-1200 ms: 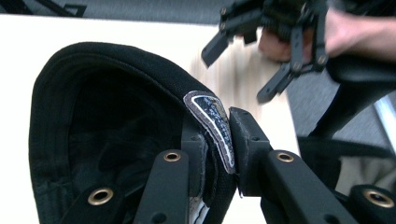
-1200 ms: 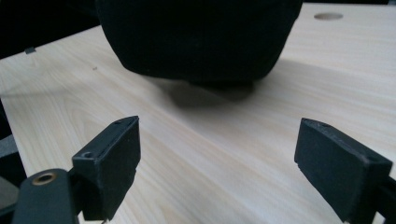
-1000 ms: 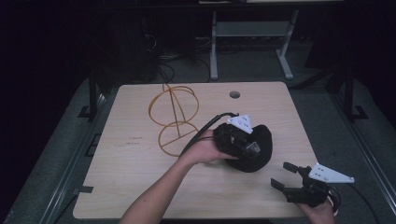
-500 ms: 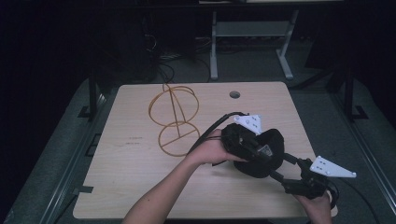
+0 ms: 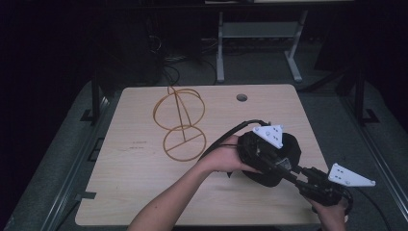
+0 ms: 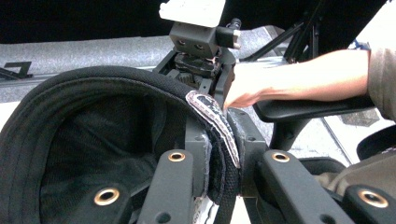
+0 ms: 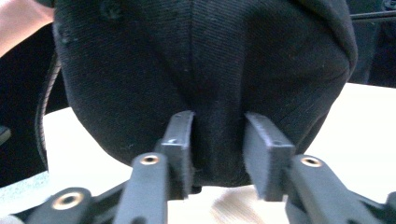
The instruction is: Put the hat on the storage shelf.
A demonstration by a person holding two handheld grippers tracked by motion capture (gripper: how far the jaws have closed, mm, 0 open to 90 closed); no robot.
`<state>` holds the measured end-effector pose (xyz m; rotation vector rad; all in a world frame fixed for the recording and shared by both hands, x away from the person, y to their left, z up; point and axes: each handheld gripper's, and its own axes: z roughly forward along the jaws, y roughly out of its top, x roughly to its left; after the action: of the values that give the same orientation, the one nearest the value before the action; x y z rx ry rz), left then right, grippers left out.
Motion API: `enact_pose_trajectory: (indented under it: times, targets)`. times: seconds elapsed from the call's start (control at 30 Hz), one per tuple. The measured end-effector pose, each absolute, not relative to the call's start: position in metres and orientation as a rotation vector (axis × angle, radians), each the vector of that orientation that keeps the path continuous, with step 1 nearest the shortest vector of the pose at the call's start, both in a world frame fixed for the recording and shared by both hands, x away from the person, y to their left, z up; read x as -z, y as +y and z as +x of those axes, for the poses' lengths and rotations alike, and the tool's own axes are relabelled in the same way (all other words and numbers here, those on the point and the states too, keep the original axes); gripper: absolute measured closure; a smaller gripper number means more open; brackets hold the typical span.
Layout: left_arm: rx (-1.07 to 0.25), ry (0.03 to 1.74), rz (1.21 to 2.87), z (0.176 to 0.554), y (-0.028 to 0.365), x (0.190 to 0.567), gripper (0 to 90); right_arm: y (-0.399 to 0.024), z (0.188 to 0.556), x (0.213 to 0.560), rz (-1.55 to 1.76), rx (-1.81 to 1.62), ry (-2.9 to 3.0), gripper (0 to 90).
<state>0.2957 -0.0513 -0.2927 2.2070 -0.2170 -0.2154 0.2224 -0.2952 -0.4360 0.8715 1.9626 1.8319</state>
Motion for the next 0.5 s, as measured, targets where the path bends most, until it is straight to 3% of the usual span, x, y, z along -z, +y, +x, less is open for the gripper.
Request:
enact_pose_trajectory:
  times: [0.1, 0.13, 0.37, 0.5]
  targets:
    - [0.217, -0.229, 2.202, 0.296, -0.050, 0.291, 79.2, -0.295, 0.221, 0.435, 0.826, -1.848, 1.973, 76.3]
    - [0.219, -0.228, 2.201, 0.296, -0.049, 0.291, 79.2, -0.294, 0.221, 0.434, 0.805, -1.852, 1.977, 84.8]
    - [0.188, -0.201, 2.210, 0.299, -0.038, 0.289, 78.7, -0.296, 0.220, 0.431, 0.821, -1.849, 1.993, 88.8]
    - [0.121, -0.160, 2.234, 0.299, -0.027, 0.290, 71.7, -0.298, 0.219, 0.427, 0.835, -1.817, 1.988, 89.1]
